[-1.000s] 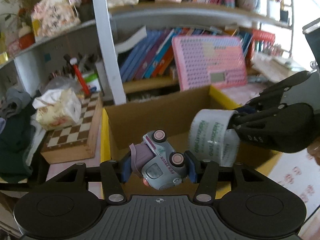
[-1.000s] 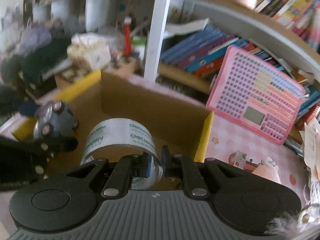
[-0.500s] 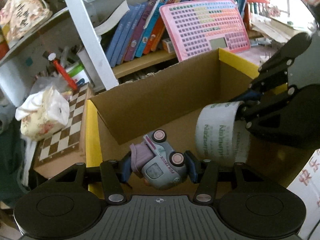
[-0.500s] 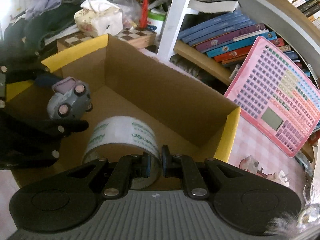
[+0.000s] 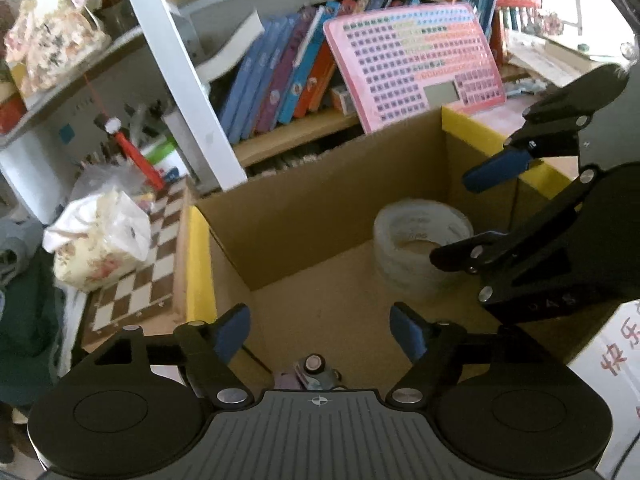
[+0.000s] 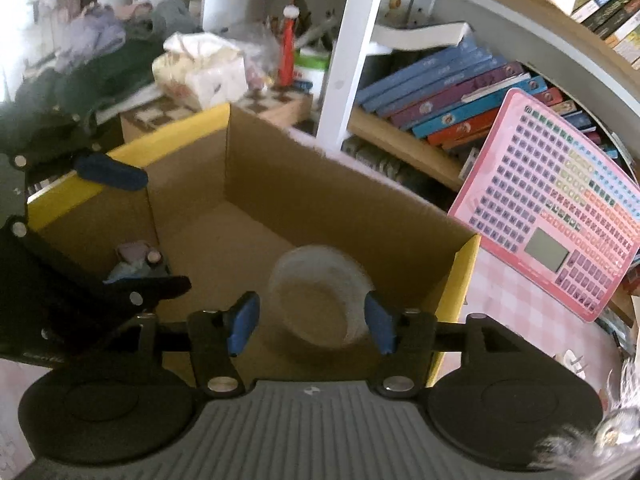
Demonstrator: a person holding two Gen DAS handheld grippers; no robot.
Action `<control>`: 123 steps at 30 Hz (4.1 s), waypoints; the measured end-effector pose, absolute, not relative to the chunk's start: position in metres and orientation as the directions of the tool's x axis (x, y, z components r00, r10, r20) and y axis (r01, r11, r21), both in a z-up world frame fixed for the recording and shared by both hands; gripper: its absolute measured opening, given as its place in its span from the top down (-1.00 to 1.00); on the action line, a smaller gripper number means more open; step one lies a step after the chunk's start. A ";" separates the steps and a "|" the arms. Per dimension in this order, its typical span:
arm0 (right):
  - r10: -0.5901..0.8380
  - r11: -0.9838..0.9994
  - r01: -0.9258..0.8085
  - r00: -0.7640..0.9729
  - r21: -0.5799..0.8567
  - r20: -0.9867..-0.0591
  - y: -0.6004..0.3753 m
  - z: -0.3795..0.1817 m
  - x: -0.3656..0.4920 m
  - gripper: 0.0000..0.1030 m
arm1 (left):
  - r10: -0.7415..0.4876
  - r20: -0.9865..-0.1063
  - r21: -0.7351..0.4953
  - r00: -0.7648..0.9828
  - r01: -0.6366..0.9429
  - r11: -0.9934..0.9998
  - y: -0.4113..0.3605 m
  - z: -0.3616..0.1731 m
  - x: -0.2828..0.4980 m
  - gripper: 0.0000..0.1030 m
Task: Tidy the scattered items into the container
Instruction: 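Open both tools to drop the tape roll and toy car into the box, then withdraw both tools from the box toward the remaining items, then grasp the pink stapler with the left tool while the right tool grasps the white charger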
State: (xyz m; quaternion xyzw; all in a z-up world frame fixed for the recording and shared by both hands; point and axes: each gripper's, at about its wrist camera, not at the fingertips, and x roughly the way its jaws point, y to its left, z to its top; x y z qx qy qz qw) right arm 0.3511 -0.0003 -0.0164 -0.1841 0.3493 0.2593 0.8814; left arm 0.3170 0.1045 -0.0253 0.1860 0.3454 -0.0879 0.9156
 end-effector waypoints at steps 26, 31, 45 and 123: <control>0.400 0.883 -0.469 0.760 -0.005 -0.512 -0.047 0.062 0.211 -0.29 | -0.110 -0.514 0.129 0.851 0.204 0.970 0.108 0.040 0.174 -0.67; 0.365 0.906 -0.423 0.784 -0.002 -0.502 -0.056 0.059 0.183 -0.31 | -0.108 -0.536 0.080 0.837 0.178 0.981 0.114 0.035 0.150 -0.67; 0.206 0.959 -0.279 0.791 -0.040 -0.575 -0.075 0.010 0.104 -0.46 | -0.085 -0.588 0.079 0.804 0.162 0.984 0.107 0.006 0.089 -0.68; 0.093 0.992 -0.129 0.679 0.007 -0.729 -0.306 -0.049 0.270 -0.29 | -0.135 -0.742 0.051 0.657 0.255 0.966 -0.141 -0.051 0.284 -0.74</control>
